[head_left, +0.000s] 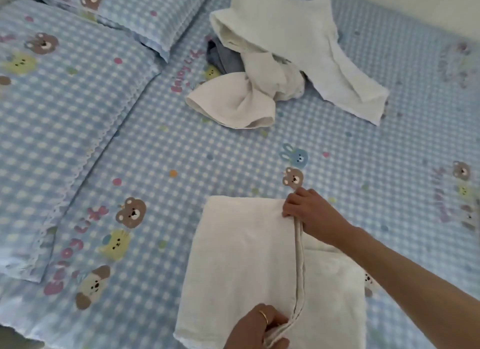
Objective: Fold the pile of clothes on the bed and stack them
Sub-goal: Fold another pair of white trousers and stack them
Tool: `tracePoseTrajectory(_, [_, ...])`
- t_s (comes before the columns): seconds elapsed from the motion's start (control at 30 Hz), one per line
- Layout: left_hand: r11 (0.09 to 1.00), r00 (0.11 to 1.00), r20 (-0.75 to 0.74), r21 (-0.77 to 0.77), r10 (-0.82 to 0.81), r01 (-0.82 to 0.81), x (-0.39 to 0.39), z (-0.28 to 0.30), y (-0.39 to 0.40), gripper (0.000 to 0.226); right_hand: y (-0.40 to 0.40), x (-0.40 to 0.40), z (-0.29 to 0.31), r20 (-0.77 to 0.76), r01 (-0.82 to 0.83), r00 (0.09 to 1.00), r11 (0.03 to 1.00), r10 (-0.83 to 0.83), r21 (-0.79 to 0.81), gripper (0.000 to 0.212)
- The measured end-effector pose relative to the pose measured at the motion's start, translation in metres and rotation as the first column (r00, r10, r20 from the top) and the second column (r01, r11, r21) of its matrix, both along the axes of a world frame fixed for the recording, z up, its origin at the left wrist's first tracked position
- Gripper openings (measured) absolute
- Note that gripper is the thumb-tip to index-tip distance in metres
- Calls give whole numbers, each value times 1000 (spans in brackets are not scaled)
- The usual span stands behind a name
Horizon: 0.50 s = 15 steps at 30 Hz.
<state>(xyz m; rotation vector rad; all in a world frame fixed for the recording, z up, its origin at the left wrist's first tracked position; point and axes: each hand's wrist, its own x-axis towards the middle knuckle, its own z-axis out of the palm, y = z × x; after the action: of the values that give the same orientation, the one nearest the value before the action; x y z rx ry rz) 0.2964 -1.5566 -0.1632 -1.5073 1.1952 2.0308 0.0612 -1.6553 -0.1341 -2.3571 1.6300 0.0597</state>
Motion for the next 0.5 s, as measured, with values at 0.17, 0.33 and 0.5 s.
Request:
tracePoseTrajectory(0.17, [951,934,177,34,-309,308,-88,-14,48,49,86,-64,-15,-57,72,996,997,-71,24,36])
tracePoseTrajectory(0.33, [883,884,158,-104,-439,457,-122,-7,96,47,143,-113,-28,-28,227,974,973,-227,33,38])
tracePoseTrajectory(0.5, [708,796,29,-439,-604,553,-137,7,124,54,207,-132,-59,-43,710,690,664,-723,235,56])
